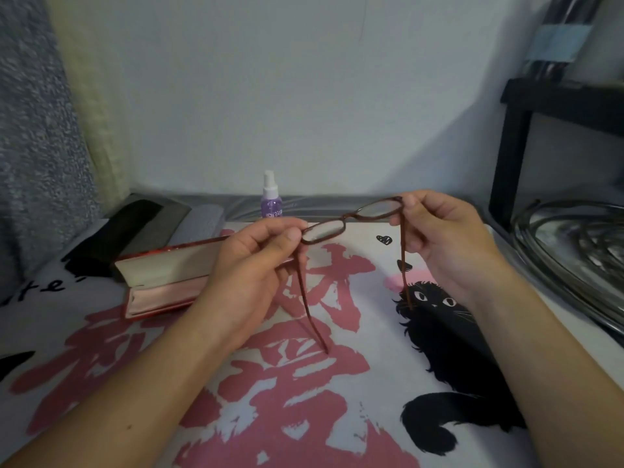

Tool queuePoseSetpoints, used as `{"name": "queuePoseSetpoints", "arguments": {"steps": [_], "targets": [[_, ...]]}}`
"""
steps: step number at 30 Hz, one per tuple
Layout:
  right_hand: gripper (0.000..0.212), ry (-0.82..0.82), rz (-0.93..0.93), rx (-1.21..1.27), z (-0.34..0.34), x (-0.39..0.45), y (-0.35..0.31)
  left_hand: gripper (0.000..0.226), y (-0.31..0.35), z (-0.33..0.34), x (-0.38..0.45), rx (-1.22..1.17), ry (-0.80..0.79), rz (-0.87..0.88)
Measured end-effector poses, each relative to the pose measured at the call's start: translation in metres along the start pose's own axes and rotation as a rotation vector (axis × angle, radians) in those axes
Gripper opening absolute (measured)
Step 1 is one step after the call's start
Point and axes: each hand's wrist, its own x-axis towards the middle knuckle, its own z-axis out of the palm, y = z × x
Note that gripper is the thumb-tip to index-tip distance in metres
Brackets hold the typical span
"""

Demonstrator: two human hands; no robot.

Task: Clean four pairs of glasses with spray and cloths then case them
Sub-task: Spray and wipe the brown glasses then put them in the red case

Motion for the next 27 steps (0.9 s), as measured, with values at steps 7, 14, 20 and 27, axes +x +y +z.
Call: {"name": "queuePoseSetpoints", "arguments": {"steps": [7,14,20,27], "targets": [[0.036,0.03,-0.01,0.013,-0.008,-0.002,-0.011,0.035,0.006,-0.001,-0.006,0.645,0.058,0.32],[0.053,0.162,0.11,-0.208,-0.017,-0.002,-0.015,0.026,-0.008,-0.004,0.003,1.01,-0.143,0.701],[0.046,0.102,0.344,-0.69,-0.024,-0.004,-0.002,0.028,-0.039,-0.005,0.011,1.387,-0.411,0.743],[0.036,0.063,0.382,-0.617,-0.03,-0.007,-0.01,0.018,-0.035,-0.007,0.006,1.334,-0.358,0.635]]}}
